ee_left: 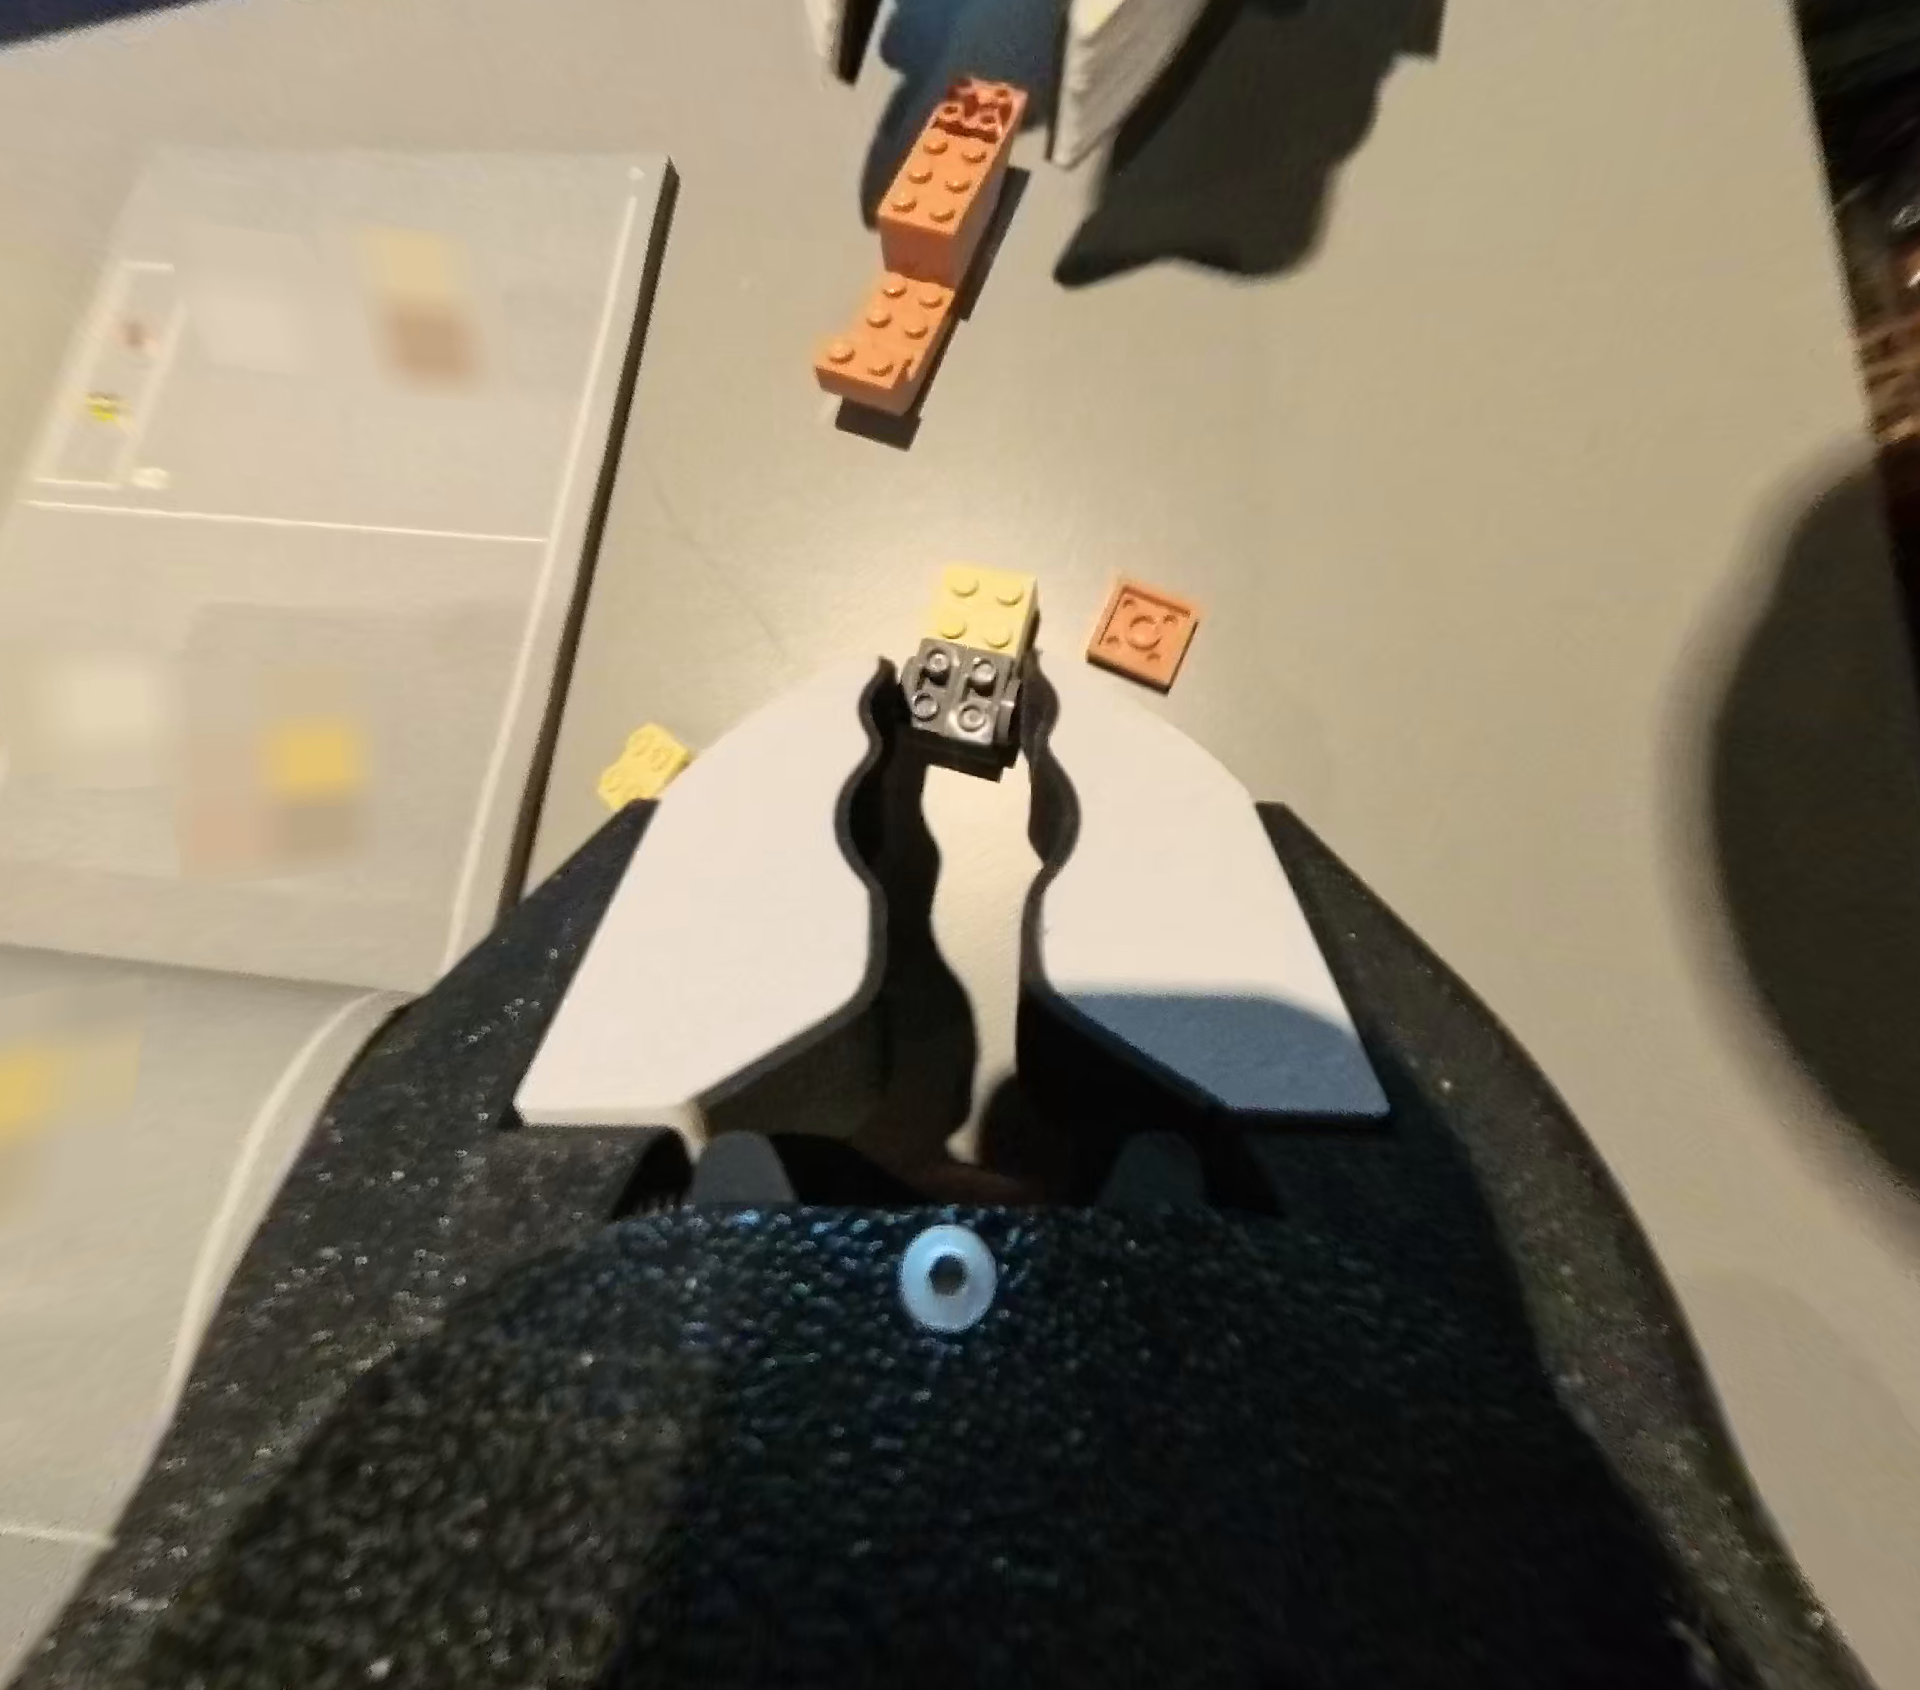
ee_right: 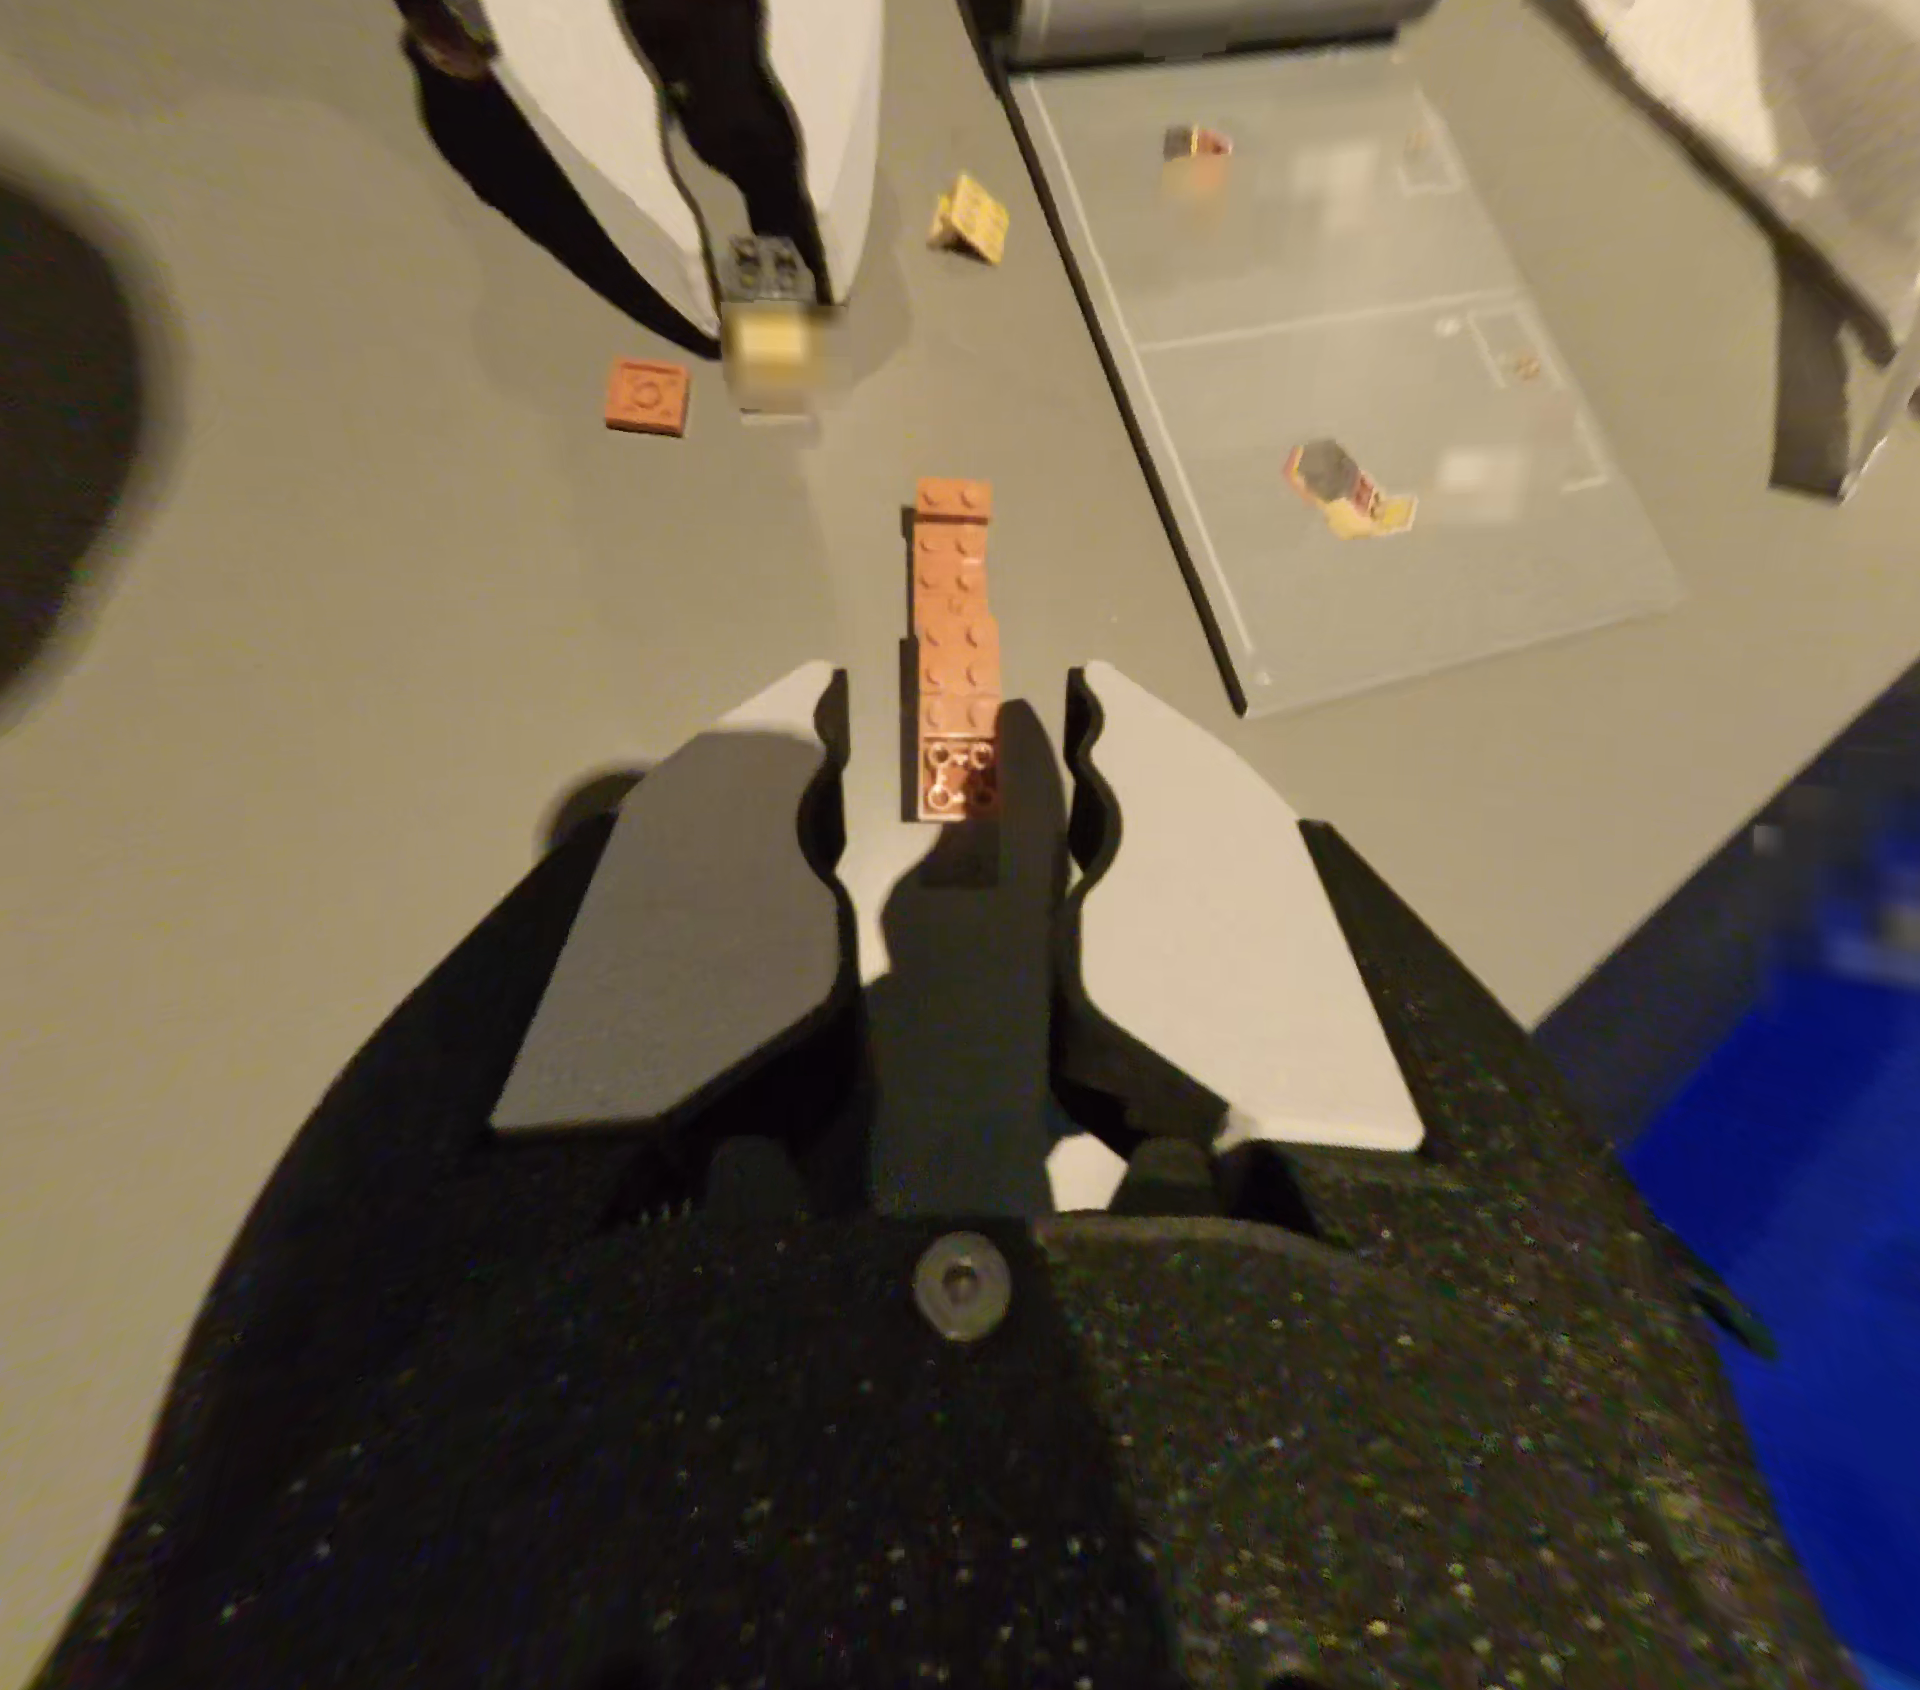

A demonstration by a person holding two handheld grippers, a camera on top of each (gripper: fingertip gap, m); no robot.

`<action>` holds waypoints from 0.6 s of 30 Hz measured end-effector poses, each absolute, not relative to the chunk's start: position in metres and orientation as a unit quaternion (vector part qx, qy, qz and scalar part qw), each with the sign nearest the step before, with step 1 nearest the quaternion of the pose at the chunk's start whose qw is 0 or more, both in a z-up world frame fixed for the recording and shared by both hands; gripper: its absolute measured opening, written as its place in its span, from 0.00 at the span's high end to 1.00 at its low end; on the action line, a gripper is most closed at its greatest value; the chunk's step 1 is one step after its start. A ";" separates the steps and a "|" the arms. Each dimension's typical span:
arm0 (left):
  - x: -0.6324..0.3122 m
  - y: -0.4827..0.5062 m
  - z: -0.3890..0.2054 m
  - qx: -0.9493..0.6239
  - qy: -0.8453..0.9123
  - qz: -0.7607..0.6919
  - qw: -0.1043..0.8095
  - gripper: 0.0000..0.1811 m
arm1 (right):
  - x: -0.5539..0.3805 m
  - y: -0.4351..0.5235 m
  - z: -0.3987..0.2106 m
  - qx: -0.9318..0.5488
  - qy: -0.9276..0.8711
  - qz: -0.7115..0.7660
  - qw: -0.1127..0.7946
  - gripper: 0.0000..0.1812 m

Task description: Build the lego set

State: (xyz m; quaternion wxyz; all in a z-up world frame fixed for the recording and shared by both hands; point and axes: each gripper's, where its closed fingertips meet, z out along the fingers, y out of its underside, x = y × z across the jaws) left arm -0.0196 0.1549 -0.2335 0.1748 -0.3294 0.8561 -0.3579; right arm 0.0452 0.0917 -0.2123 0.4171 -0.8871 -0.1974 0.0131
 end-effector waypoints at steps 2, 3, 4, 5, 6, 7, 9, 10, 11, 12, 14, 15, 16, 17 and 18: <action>-0.016 0.150 -0.228 -0.359 0.833 -0.391 0.154 0.88 | 0.039 0.094 -0.205 -0.864 -0.238 -0.011 0.443 0.79; -0.014 0.145 -0.220 -0.376 0.811 -0.425 0.140 0.88 | 0.037 0.096 -0.201 -0.848 -0.264 -0.029 0.458 0.79; -0.011 0.140 -0.211 -0.391 0.788 -0.460 0.122 0.88 | 0.034 0.098 -0.197 -0.830 -0.292 -0.048 0.472 0.81; -0.010 0.135 -0.202 -0.402 0.767 -0.489 0.103 0.88 | 0.031 0.100 -0.193 -0.813 -0.320 -0.063 0.483 0.81; -0.008 0.132 -0.197 -0.417 0.749 -0.507 0.088 0.88 | 0.028 0.101 -0.190 -0.798 -0.345 -0.074 0.489 0.82; -0.006 0.130 -0.193 -0.431 0.735 -0.518 0.072 0.88 | 0.027 0.103 -0.187 -0.785 -0.365 -0.086 0.493 0.82; -0.005 0.124 -0.187 -0.443 0.719 -0.533 0.047 0.88 | 0.025 0.108 -0.179 -0.761 -0.397 -0.103 0.502 0.82; -0.006 0.120 -0.185 -0.443 0.718 -0.536 0.036 0.88 | 0.023 0.109 -0.176 -0.753 -0.413 -0.105 0.502 0.82; -0.007 0.117 -0.184 -0.443 0.718 -0.535 0.027 0.88 | 0.019 0.110 -0.176 -0.746 -0.432 -0.104 0.496 0.82; -0.008 0.114 -0.184 -0.444 0.721 -0.532 0.020 0.88 | 0.015 0.110 -0.178 -0.739 -0.453 -0.106 0.488 0.82; -0.007 0.112 -0.185 -0.448 0.721 -0.528 0.014 0.88 | 0.009 0.108 -0.183 -0.727 -0.490 -0.108 0.468 0.82; -0.006 0.111 -0.185 -0.453 0.717 -0.530 0.011 0.88 | 0.006 0.108 -0.185 -0.723 -0.500 -0.112 0.464 0.82; -0.006 0.111 -0.185 -0.458 0.712 -0.532 0.007 0.88 | 0.005 0.109 -0.186 -0.720 -0.503 -0.117 0.464 0.82; -0.005 0.112 -0.186 -0.463 0.709 -0.532 0.004 0.88 | 0.004 0.110 -0.186 -0.719 -0.501 -0.121 0.467 0.81; -0.005 0.112 -0.187 -0.467 0.707 -0.531 0.002 0.88 | 0.003 0.111 -0.185 -0.716 -0.500 -0.122 0.471 0.81</action>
